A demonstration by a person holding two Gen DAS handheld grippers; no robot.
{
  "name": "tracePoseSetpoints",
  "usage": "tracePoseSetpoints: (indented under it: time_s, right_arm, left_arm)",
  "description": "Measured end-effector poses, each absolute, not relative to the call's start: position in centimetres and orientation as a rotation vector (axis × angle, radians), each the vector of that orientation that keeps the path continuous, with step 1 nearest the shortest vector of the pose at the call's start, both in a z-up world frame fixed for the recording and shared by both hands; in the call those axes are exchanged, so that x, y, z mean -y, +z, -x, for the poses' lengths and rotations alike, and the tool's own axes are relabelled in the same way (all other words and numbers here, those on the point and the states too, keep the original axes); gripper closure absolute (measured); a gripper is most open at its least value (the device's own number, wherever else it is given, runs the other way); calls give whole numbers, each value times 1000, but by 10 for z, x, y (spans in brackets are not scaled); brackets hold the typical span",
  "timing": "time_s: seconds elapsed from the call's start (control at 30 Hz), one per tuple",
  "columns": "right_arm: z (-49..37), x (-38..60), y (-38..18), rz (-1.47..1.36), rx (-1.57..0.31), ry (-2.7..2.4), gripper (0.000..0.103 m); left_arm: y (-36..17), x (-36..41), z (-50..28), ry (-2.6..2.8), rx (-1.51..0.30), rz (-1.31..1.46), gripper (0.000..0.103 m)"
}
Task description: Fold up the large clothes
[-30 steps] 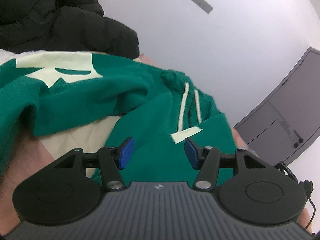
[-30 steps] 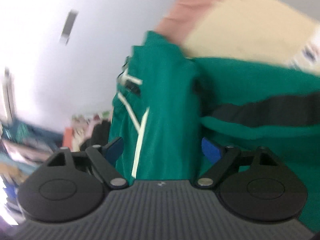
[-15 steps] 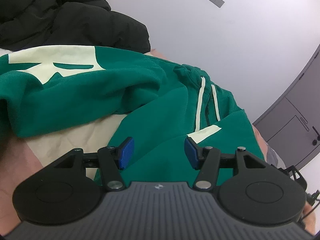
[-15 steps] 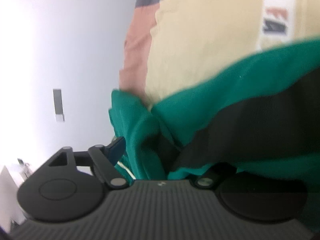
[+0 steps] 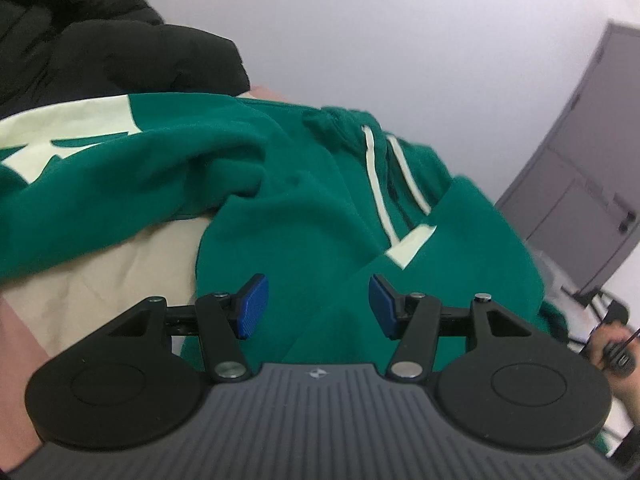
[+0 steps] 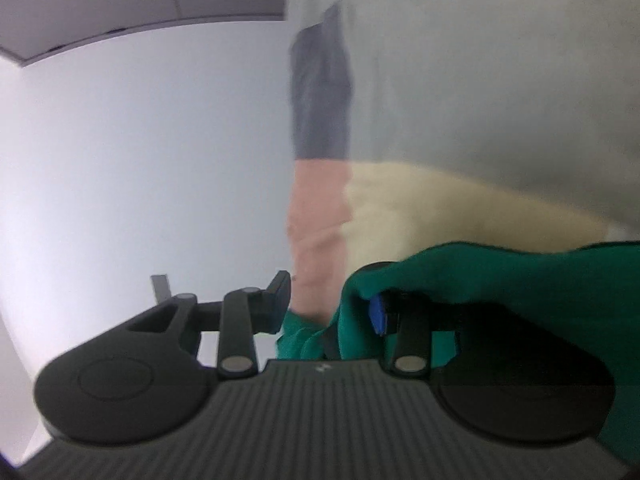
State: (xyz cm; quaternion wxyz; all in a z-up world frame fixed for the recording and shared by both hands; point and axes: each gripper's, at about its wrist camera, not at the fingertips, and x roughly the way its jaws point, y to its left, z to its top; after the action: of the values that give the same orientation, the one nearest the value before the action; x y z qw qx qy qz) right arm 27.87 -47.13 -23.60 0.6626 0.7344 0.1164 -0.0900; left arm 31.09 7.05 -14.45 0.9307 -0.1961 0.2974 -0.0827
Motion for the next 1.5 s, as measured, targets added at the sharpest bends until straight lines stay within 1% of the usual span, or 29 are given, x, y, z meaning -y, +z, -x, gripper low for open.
tracePoseSetpoints:
  time_s: [0.1,0.13,0.17,0.2,0.27,0.47,0.53,0.67,0.8,0.9,0.93,0.97,1.0,1.03,1.07,1.1,1.17,1.27,1.4,1.5]
  right_arm:
    - [-282,470,-233,-1609,-305,-196,56]
    - [-282,468,-228,-1583,-307,-182,52]
    - [-282,464,-221,-1553,-305,-156,40]
    - [-283,460,-217,-1529,-302,-131,33]
    - [-285,448,-210,-1471,-336,-70,30]
    - [-304,413,-216,-1364,-544,3,30]
    - [-307,403,-222,-1372,-576,12,30]
    - [-310,385,-221,-1329,-600,31,30]
    - [-333,387,-212,-1264,-506,-8,29]
    - [-363,394,-205,-1194,-514,-26,29]
    - [-373,395,-202,-1173,-525,-18,30]
    - [-381,396,-192,-1117,-529,-15,35]
    - [-385,397,-184,-1054,-517,-21,48]
    - [-387,398,-175,-1004,-509,-23,52]
    - [-390,403,-168,-977,-497,-24,65]
    - [-390,408,-165,-976,-483,-25,71]
    - [-391,421,-164,-993,-440,-37,74]
    - [-397,439,-181,-1020,-410,-59,75]
    - [-405,442,-215,-1018,-422,-86,76]
    - [-408,440,-222,-991,-407,-83,76]
  left_arm:
    - [-150,-65,-314,-175,-633,381,41]
    - [-151,-64,-313,-174,-641,379,41]
    - [-152,-63,-313,-176,-644,378,41]
    - [-153,-63,-312,-177,-648,376,41]
    - [-154,-61,-312,-175,-657,371,41]
    - [-153,-56,-308,-182,-657,366,41]
    - [-153,-56,-308,-183,-656,370,41]
    - [-154,-57,-310,-176,-655,383,41]
    - [-156,-55,-312,-178,-654,382,41]
    - [-157,-54,-313,-189,-648,380,41]
    - [-157,-53,-313,-195,-643,382,41]
    - [-156,-53,-313,-201,-640,387,41]
    - [-155,-52,-313,-208,-636,394,41]
    - [-154,-52,-312,-218,-631,400,41]
    - [-152,-50,-312,-231,-623,404,41]
    - [-151,-48,-311,-245,-613,404,41]
    - [-148,-43,-309,-276,-592,393,41]
    - [-148,-34,-307,-311,-581,373,41]
    - [-156,-21,-311,-322,-621,329,41]
    - [-166,-14,-316,-301,-665,297,41]
